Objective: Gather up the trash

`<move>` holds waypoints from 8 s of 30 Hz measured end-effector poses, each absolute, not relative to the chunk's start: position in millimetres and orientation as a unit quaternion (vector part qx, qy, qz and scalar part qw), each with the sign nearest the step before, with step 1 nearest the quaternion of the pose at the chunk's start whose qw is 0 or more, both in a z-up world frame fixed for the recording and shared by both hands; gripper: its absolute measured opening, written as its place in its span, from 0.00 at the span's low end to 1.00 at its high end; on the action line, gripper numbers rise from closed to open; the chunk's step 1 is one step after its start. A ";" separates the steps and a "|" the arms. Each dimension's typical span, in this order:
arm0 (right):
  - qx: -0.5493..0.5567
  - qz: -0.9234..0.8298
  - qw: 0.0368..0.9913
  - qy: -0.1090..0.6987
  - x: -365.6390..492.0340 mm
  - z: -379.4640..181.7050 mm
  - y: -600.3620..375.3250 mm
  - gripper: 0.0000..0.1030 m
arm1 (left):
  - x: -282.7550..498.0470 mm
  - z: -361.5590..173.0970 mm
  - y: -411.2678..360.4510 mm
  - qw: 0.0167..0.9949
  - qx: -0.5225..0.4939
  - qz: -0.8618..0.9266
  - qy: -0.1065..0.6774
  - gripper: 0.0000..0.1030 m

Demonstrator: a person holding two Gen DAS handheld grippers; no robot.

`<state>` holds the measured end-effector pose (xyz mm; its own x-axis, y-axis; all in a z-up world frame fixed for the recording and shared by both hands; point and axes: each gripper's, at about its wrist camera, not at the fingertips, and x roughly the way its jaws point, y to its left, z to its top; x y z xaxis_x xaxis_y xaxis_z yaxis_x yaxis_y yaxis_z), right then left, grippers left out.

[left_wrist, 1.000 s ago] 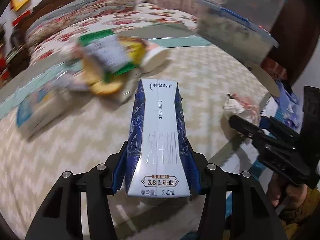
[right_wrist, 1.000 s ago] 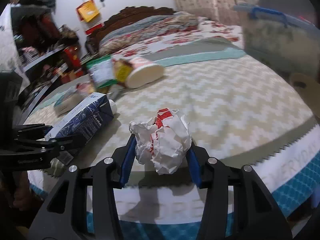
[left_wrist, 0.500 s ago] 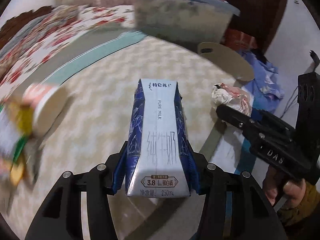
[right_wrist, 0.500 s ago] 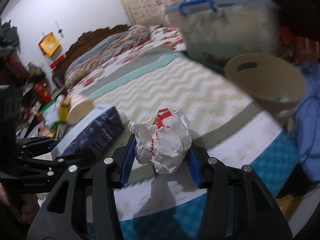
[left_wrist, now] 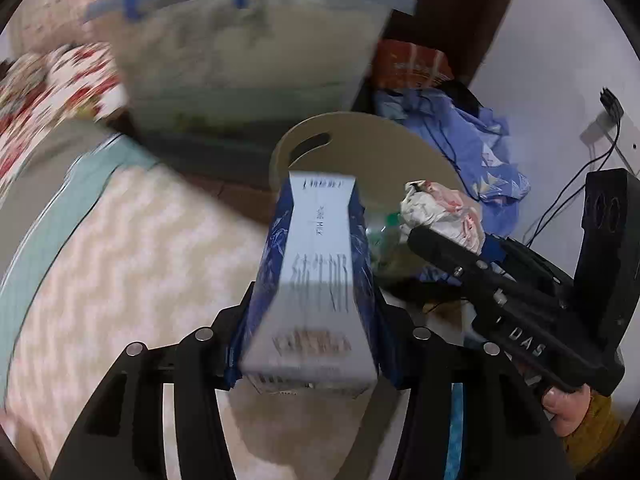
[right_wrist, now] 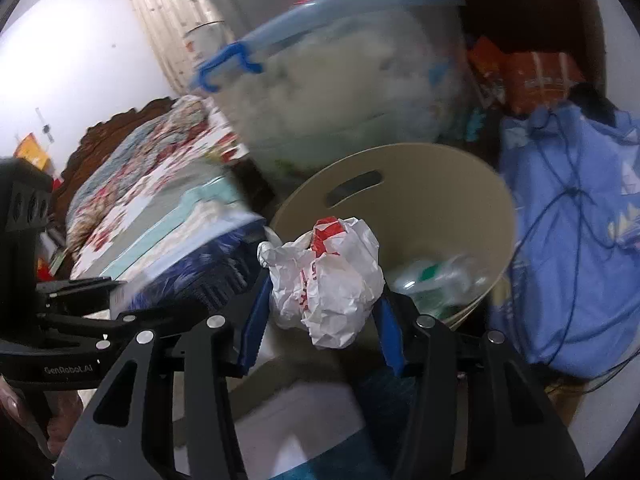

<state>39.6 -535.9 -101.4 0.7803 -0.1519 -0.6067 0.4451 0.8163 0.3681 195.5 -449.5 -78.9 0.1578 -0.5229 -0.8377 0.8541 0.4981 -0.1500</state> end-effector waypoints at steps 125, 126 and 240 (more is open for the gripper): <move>0.215 -0.014 0.909 0.357 14.7 -72.9 -262.9 0.76 | 123.1 -22.4 87.4 0.938 0.025 -0.079 0.337 0.87; 0.209 -0.006 0.909 0.360 18.1 -73.2 -257.5 0.76 | 128.6 -23.1 93.5 0.938 0.024 -0.075 0.338 0.87; 0.283 -0.184 0.896 0.290 37.6 -108.6 -551.7 0.69 | 224.6 -49.0 -496.5 0.765 0.151 -0.454 0.431 0.52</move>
